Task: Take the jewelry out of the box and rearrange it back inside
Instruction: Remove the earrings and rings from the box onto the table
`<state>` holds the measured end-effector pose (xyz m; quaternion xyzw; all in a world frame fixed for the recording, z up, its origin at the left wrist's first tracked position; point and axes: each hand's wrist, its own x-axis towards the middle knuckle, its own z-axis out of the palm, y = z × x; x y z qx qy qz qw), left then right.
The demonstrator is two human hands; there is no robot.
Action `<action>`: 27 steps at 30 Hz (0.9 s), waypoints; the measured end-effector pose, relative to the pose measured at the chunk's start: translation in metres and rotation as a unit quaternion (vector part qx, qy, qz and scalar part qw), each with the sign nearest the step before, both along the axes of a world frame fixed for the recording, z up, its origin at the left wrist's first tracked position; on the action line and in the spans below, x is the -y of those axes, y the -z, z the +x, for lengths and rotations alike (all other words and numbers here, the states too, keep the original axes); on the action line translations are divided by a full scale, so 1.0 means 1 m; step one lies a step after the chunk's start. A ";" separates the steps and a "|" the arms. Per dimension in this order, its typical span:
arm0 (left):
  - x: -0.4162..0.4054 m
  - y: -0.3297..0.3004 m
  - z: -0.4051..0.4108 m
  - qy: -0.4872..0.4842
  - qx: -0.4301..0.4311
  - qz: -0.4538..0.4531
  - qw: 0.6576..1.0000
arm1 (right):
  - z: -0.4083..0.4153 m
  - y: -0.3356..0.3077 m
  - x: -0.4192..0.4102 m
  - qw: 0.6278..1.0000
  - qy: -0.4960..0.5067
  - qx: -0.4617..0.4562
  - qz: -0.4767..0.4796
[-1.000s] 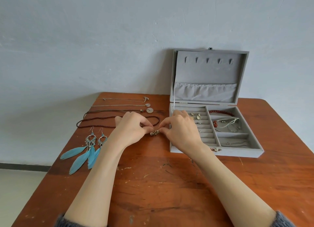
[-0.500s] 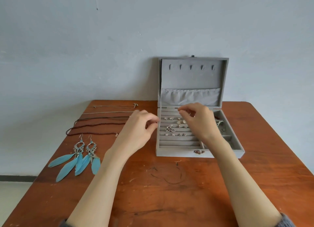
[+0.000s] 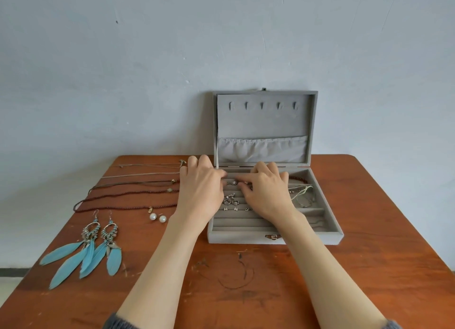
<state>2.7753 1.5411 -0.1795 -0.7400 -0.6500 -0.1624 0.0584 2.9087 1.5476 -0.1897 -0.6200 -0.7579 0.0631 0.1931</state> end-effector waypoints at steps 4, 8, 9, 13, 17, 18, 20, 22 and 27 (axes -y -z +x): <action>-0.001 0.004 -0.004 0.014 0.004 -0.034 0.999 | -0.002 -0.001 0.001 1.000 -0.009 0.023 0.004; -0.003 0.004 -0.006 0.023 0.014 -0.037 0.999 | -0.004 0.000 0.000 1.000 0.005 -0.014 0.004; -0.003 0.005 -0.005 0.022 0.025 -0.035 0.999 | -0.004 0.001 -0.001 1.000 0.010 -0.022 0.004; -0.004 0.008 -0.004 0.007 0.072 -0.032 0.997 | -0.006 0.002 -0.004 0.999 0.033 -0.038 0.011; -0.003 0.009 -0.004 0.010 0.083 -0.026 0.996 | -0.007 0.003 -0.006 0.998 0.036 -0.039 0.015; -0.003 0.009 -0.004 0.008 0.085 -0.026 0.996 | -0.007 0.003 -0.007 0.998 0.036 -0.038 0.017; -0.003 0.010 -0.004 0.004 0.083 -0.025 0.996 | -0.007 0.003 -0.006 0.999 0.032 -0.036 0.018; -0.004 0.010 -0.005 0.001 0.080 -0.024 0.996 | -0.007 0.003 -0.006 0.999 0.021 -0.030 0.014; -0.003 0.009 -0.006 0.006 0.082 -0.019 0.996 | -0.008 0.002 -0.006 0.999 0.010 -0.027 0.015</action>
